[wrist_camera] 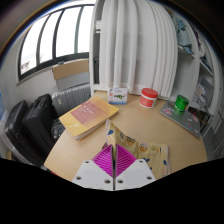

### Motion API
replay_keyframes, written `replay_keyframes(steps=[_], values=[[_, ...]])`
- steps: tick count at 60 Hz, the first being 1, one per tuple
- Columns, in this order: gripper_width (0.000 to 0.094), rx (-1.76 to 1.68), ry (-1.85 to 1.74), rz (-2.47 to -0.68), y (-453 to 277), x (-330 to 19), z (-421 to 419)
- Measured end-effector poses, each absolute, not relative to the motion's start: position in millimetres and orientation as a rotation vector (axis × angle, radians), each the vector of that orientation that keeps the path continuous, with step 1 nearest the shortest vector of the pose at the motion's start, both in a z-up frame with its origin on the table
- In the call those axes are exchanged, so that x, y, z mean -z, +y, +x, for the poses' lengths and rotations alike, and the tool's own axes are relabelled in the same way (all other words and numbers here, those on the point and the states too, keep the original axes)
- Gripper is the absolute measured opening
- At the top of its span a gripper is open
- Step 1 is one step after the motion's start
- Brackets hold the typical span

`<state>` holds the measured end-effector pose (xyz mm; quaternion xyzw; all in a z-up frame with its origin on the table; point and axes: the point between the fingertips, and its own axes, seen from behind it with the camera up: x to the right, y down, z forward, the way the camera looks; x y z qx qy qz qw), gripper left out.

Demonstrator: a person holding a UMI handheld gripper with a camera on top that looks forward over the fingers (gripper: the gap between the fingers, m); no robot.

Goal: Fold towel

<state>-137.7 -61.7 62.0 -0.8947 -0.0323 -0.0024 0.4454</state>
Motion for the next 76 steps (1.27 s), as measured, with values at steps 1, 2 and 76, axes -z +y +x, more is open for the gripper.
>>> replay_keyframes(steps=[1, 2, 76], values=[[0.0009, -0.001, -0.056, -2.207, -61.3, -68.3, -132.5], [0.0009, -0.006, -0.030, -2.198, -61.1, -74.1, -126.2], [0.0841, -0.147, 0.334, -2.366, -218.4, -116.2, 26.4]])
